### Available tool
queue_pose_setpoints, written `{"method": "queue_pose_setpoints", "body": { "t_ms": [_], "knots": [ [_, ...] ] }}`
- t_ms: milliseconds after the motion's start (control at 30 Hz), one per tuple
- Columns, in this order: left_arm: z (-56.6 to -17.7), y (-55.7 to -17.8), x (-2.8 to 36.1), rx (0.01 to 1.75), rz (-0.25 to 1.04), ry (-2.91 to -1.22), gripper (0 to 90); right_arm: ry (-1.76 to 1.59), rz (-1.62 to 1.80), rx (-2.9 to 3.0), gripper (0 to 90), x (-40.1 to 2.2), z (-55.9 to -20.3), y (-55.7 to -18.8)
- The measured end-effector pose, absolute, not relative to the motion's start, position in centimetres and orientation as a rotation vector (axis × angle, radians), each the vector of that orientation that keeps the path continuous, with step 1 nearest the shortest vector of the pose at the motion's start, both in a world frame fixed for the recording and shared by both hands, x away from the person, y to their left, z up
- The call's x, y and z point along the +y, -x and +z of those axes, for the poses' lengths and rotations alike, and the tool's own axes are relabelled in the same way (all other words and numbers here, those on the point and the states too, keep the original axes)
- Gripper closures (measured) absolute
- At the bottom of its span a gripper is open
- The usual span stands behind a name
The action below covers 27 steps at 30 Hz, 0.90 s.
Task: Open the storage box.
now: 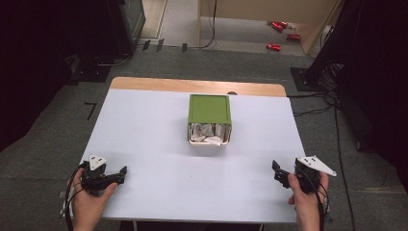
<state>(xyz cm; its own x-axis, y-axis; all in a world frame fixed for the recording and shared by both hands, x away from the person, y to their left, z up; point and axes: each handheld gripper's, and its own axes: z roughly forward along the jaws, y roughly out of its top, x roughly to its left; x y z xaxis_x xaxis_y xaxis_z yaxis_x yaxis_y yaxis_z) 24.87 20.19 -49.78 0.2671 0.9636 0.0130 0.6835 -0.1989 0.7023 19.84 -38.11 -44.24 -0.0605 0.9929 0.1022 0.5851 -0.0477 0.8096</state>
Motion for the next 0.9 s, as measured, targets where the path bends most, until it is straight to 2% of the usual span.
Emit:
{"method": "queue_pose_setpoints", "body": {
  "t_ms": [900],
  "knots": [
    [-49.8,-24.9,20.2,1.482,0.622,-1.96,10.7,-1.575,1.05,1.77,15.9,-32.3,-41.8,-23.2]
  ]
}}
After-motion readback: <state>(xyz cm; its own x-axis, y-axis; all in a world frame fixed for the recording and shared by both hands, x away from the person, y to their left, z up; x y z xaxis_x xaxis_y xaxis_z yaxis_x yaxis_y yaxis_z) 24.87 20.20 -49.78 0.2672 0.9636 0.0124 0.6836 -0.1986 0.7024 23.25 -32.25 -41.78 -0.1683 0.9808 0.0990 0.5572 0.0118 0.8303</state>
